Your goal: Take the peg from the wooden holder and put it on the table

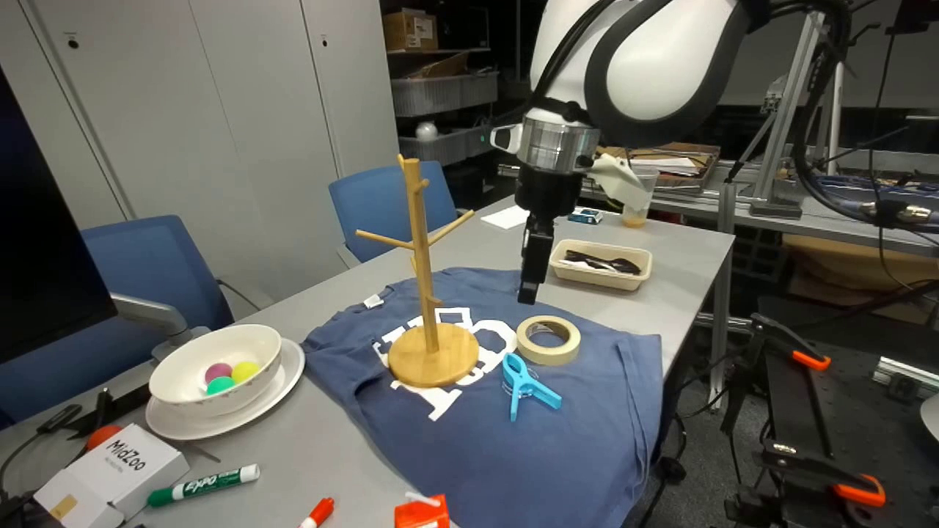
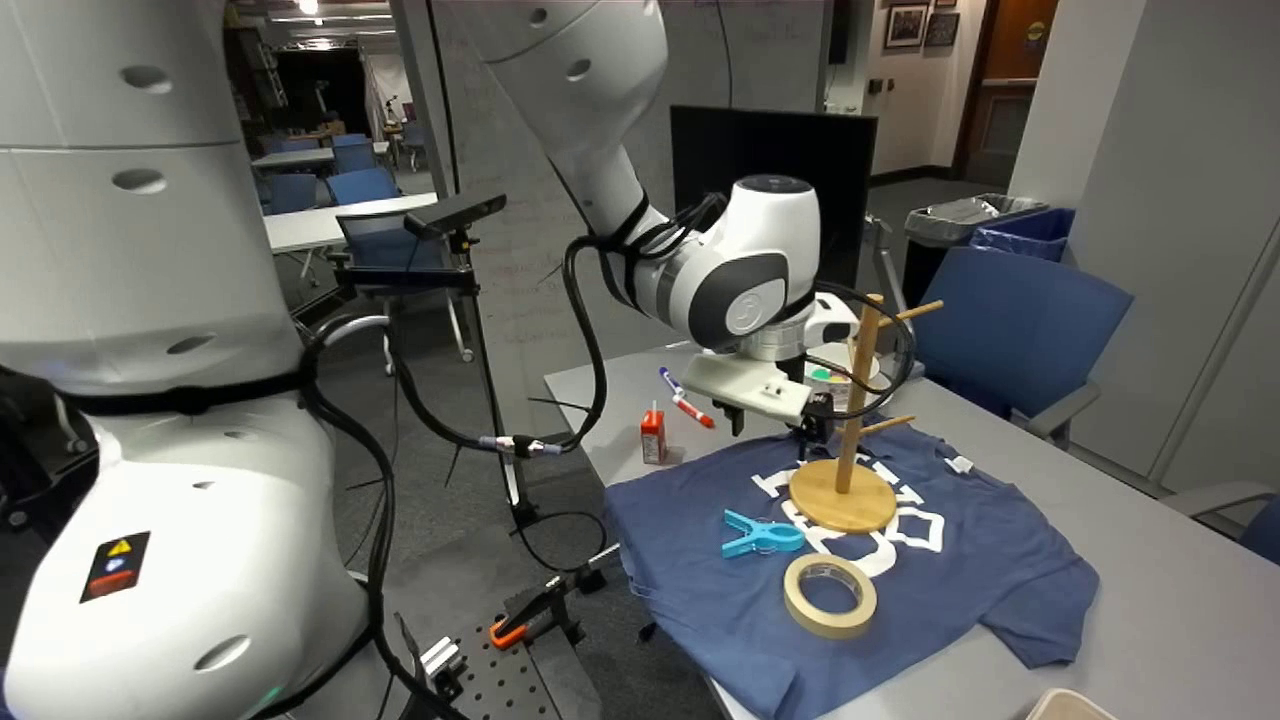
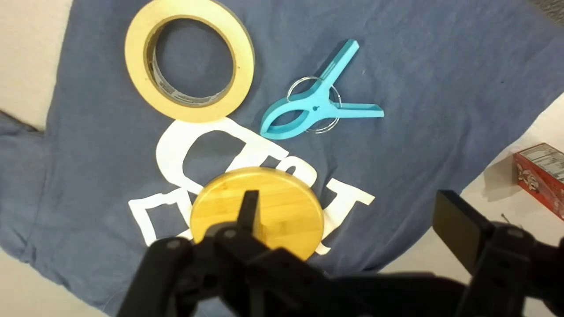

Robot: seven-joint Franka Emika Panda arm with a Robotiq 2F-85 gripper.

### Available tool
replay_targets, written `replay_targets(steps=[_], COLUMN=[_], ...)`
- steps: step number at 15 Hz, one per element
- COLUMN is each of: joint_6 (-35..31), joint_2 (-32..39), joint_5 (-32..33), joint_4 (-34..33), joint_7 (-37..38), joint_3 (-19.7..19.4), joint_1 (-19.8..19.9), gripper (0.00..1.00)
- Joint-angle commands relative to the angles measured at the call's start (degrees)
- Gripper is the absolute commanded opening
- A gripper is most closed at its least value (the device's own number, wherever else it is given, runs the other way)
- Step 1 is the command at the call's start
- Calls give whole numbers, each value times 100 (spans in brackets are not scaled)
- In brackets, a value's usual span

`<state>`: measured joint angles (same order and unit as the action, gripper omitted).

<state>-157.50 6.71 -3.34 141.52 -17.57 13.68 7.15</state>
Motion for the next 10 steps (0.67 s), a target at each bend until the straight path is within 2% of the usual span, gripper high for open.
replay_targets(steps=[1, 5, 10], joint_6=[-140, -188, -233], joint_2=[-668, -961, -1132], joint_5=[404, 957, 1552], joint_4=[455, 609, 702], joint_7=[440, 903, 1483], joint_3=[-426, -649, -736], joint_1=[-497, -704, -730], gripper=[100, 100, 100])
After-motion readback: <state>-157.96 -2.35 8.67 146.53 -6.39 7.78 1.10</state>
